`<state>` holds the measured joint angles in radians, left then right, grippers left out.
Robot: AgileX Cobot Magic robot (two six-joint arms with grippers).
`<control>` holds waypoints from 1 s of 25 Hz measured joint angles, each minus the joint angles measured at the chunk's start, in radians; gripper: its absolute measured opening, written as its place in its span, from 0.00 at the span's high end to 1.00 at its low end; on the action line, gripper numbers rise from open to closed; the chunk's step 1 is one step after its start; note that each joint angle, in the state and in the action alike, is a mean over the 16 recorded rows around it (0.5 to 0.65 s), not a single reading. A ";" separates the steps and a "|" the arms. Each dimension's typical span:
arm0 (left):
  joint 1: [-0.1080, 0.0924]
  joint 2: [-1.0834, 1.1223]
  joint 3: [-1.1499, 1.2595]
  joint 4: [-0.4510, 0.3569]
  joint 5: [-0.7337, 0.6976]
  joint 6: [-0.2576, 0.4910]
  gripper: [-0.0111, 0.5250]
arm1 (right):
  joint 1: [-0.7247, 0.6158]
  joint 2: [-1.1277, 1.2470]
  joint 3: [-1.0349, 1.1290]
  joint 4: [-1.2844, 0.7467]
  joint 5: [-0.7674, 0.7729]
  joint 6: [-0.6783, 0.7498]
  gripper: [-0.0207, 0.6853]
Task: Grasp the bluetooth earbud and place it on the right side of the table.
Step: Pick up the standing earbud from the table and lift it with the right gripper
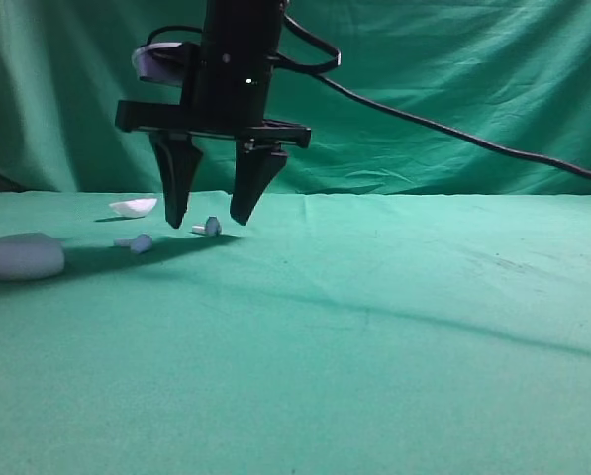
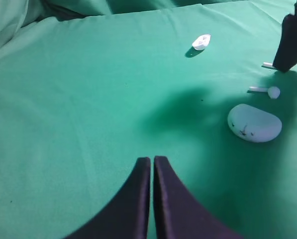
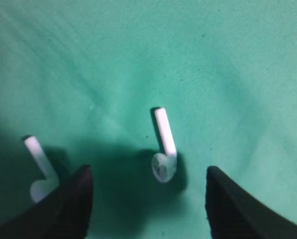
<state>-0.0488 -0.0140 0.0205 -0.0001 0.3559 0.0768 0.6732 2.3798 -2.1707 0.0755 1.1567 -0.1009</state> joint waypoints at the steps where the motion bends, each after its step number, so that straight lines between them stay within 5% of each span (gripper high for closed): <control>1: 0.000 0.000 0.000 0.000 0.000 0.000 0.98 | 0.001 0.016 -0.017 -0.001 0.002 0.005 0.37; 7: 0.000 0.000 0.000 0.000 0.000 0.000 0.98 | 0.003 0.075 -0.064 -0.008 -0.005 0.025 0.42; 25: 0.000 0.000 0.000 0.000 0.000 0.000 0.98 | -0.001 0.041 -0.150 -0.051 0.046 0.042 0.84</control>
<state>-0.0488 -0.0140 0.0205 0.0000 0.3559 0.0768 0.6722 2.4207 -2.3208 0.0245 1.2025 -0.0585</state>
